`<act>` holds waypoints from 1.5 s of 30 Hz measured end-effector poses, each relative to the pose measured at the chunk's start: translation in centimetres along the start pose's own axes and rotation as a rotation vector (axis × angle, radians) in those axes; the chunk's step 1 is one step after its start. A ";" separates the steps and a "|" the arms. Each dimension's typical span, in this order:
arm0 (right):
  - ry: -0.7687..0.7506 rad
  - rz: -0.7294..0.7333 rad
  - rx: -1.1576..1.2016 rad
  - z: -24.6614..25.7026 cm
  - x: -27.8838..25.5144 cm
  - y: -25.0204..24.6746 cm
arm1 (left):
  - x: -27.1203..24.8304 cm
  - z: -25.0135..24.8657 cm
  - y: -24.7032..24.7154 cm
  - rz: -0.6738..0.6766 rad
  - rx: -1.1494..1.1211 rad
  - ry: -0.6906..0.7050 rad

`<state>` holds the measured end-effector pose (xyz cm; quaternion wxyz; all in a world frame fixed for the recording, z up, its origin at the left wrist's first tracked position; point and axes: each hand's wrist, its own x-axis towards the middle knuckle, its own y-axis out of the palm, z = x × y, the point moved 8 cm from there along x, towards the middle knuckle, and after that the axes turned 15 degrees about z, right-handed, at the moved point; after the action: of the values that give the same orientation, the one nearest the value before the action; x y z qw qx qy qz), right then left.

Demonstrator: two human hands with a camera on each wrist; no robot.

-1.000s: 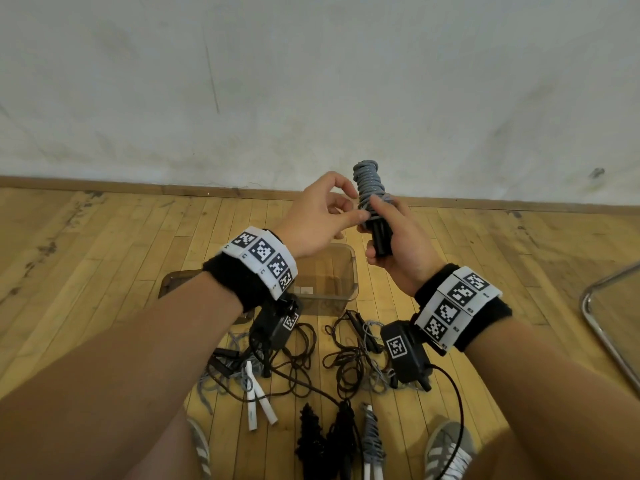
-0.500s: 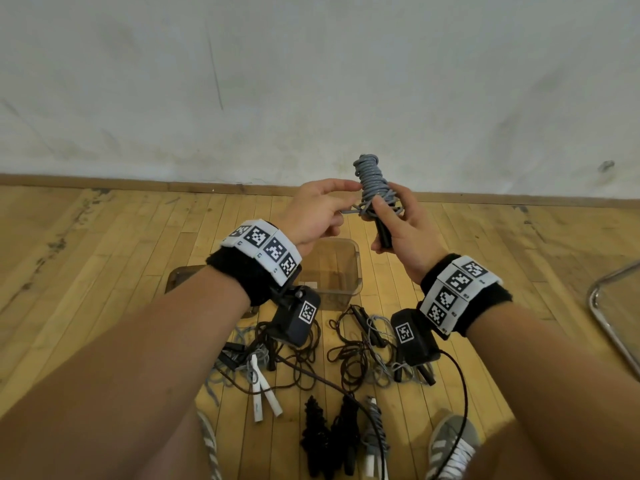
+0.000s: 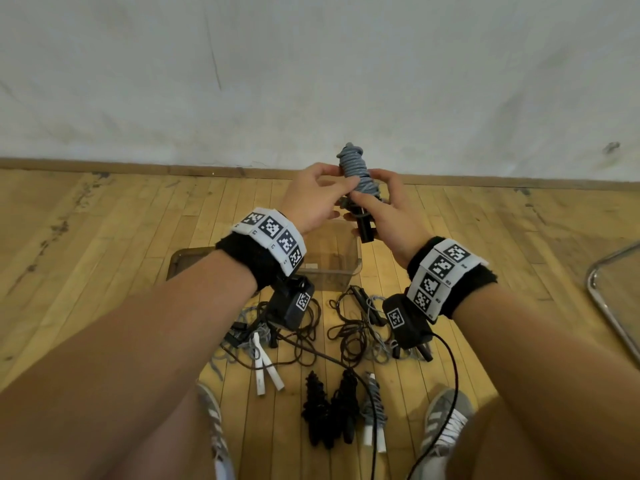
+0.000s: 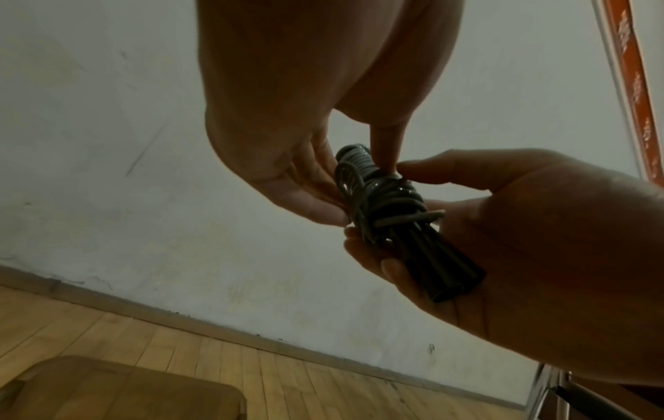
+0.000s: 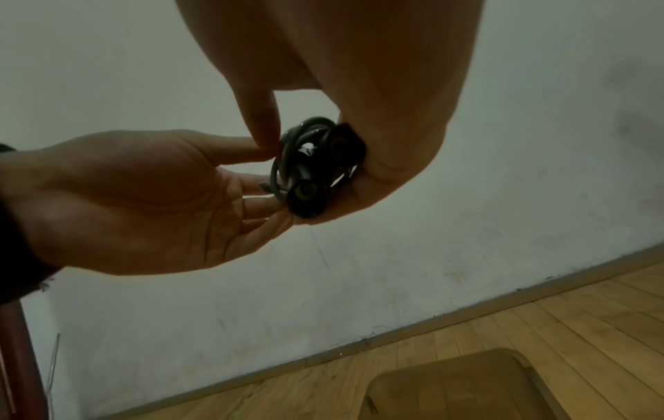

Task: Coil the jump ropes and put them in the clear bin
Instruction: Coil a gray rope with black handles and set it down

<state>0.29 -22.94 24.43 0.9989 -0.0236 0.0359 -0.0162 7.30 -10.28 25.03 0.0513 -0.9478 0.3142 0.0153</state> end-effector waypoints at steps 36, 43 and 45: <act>0.682 0.493 -0.809 -33.4 -7.4 12.3 | -15.2 37.9 -0.2 0.064 0.358 -0.747; 0.701 0.670 -1.012 -35.8 -8.5 13.0 | -17.6 40.8 1.6 0.215 0.531 -0.860; 0.709 0.689 -0.995 -35.9 -8.1 13.1 | -17.4 41.2 1.4 0.234 0.488 -0.898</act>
<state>-10.01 -11.21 -11.40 0.7459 -0.4585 0.3681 0.3130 -7.37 3.35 -14.99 0.3982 -0.7669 0.3595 0.3522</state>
